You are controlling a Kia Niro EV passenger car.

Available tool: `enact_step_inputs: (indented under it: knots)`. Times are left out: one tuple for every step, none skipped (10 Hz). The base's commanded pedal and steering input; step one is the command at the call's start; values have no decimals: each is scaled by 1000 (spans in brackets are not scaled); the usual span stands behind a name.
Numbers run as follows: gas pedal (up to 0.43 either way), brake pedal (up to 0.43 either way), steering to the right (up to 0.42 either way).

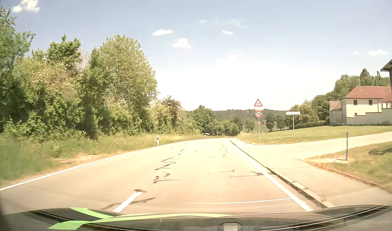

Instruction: Follow the waypoints while adhering to traffic rules and regulations

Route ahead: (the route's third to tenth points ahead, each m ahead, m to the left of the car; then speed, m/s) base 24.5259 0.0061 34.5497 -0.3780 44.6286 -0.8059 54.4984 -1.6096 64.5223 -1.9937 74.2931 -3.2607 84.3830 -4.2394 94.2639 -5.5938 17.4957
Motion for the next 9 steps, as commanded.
enact_step_inputs:
  knots:
    - [177,0,5]
    - [189,0,4]
    - [189,0,4]
    - [98,0,4]
    - [8,0,4]
    - [0,0,3]
    - [0,0,3]
    - [0,0,3]
    - [0,0,3]
